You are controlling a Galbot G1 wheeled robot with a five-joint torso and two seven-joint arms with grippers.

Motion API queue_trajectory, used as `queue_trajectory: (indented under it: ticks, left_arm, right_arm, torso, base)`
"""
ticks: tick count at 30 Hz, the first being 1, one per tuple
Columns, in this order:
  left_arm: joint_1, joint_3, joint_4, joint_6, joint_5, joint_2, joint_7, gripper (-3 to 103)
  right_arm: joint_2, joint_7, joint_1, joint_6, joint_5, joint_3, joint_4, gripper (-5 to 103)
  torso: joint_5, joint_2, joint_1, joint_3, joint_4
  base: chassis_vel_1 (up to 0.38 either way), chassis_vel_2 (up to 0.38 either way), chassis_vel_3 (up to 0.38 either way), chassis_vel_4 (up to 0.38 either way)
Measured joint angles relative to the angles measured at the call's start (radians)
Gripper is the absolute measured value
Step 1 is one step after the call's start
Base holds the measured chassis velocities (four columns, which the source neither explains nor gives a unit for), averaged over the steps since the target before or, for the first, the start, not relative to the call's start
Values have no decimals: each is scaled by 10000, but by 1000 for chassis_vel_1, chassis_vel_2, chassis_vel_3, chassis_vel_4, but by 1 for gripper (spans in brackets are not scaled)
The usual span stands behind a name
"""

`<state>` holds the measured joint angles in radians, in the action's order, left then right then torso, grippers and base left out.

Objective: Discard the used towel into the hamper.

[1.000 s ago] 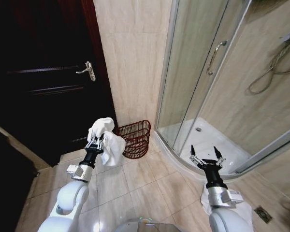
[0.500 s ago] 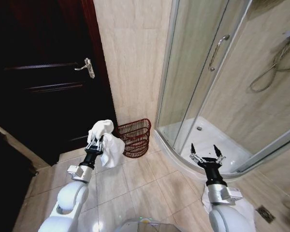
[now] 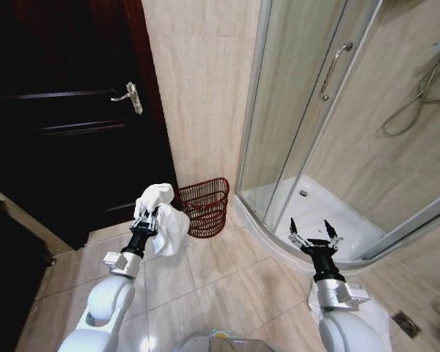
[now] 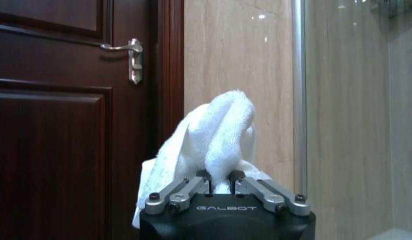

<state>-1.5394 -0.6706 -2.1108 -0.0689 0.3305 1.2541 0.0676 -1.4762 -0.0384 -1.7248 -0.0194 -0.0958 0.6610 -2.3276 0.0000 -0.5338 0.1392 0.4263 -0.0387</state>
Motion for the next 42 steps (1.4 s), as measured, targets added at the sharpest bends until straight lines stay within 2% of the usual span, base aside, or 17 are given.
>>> queue_trajectory:
  ticks: [4, 14, 35, 42]
  left_arm:
    - [77, 6, 79, -231, 0, -9, 90, 15]
    - [213, 63, 131, -388, -40, -38, 357, 15]
    - [599, 272, 174, -289, -124, -127, 544, 15]
    - [1340, 889, 178, -95, -79, -379, 648, 15]
  right_arm:
    - [-6, -12, -14, 5, 20, -9, 42, 100]
    - [-65, 64, 86, -142, 28, 10, 171, 100]
    - [-81, 38, 167, -234, 96, -47, 437, 100]
    - [-72, 55, 172, -349, 99, -142, 672, 100]
  torso:
    - [0, 167, -77, -91, 0]
    - [0, 237, -100, -137, 0]
    - [-2, 159, -64, -92, 0]
    - [0, 139, -62, -85, 0]
  base:
    - [0, 0, 0, 0]
    - [0, 0, 0, 0]
    - [-102, 98, 103, -102]
    - [-9, 11, 5, -10]
